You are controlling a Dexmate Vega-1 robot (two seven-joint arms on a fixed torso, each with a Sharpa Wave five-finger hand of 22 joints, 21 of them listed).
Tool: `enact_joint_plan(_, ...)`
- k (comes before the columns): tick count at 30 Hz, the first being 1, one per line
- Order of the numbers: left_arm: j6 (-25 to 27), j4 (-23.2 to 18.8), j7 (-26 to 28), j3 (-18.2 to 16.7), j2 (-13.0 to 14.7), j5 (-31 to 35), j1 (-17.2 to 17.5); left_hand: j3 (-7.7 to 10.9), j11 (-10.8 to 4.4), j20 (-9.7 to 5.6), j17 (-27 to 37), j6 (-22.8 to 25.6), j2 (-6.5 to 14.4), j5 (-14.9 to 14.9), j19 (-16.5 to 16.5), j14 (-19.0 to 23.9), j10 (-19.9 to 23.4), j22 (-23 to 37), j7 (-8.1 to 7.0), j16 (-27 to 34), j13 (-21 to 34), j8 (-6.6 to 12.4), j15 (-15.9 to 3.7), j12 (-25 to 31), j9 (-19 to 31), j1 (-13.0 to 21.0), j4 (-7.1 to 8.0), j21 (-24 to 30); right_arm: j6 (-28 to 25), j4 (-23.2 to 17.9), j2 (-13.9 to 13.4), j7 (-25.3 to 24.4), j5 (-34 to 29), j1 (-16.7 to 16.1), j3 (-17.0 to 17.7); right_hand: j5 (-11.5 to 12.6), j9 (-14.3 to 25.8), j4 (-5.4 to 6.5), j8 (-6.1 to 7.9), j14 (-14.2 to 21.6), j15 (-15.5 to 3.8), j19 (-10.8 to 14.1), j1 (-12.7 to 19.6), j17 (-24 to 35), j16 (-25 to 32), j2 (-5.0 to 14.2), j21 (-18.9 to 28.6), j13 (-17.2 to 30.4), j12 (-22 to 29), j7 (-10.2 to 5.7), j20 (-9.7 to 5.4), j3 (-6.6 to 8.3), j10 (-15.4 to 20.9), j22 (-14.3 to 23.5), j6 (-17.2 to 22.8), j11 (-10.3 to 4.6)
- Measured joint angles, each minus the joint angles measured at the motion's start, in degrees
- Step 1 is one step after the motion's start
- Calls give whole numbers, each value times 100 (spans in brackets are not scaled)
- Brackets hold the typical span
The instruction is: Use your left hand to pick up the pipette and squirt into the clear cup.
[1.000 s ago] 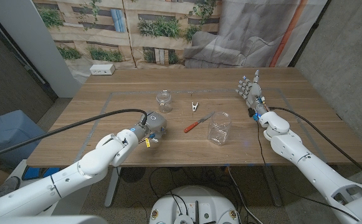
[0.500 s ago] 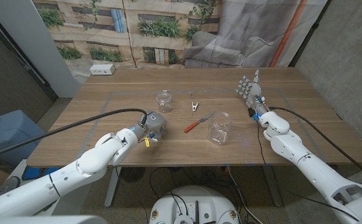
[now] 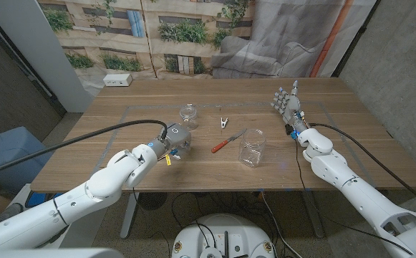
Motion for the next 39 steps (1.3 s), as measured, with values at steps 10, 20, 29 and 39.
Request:
enact_joint_plan(10,86,-221,72,-219,50,-91,106,-23,2,0,0,-1,1,0,0,21,0,0,-1,0,0,0,-21,0,-1,1,23,-11,0,0,-1,0,0,-2,0,0,0,0,0,0,0,0,0,0,0,0,0,0,0,0,0,0,0,0,0,0)
enact_joint_plan(20,177,-354,202,-408,57,-332,214,-23,0,0,0,-1,32,0,0,64,-3,0,-1,0,-2,0,-19,-27,-3,31,23,-11,0,-2,-3,0,-1,-3,0,0,0,0,0,0,0,0,0,0,0,0,0,0,0,0,0,0,0,0,0,0)
enact_joint_plan(29,215,-551,292,-635,74,-522,353,-23,-1,0,-1,-2,31,0,0,82,-6,0,-2,-39,26,-1,0,-27,9,31,23,-11,0,-3,-3,-2,0,-4,1,0,0,0,0,0,0,0,0,0,0,0,0,1,0,0,0,0,0,0,0,0)
enact_joint_plan(39,276,-754,456,-847,14,-1004,481,-46,-1,0,-13,-2,31,0,0,82,-6,0,-2,-61,29,-1,0,-27,18,31,46,-11,-2,-4,-1,-2,0,-3,1,0,3,0,0,0,0,0,0,0,0,0,0,1,0,0,0,0,0,0,0,0)
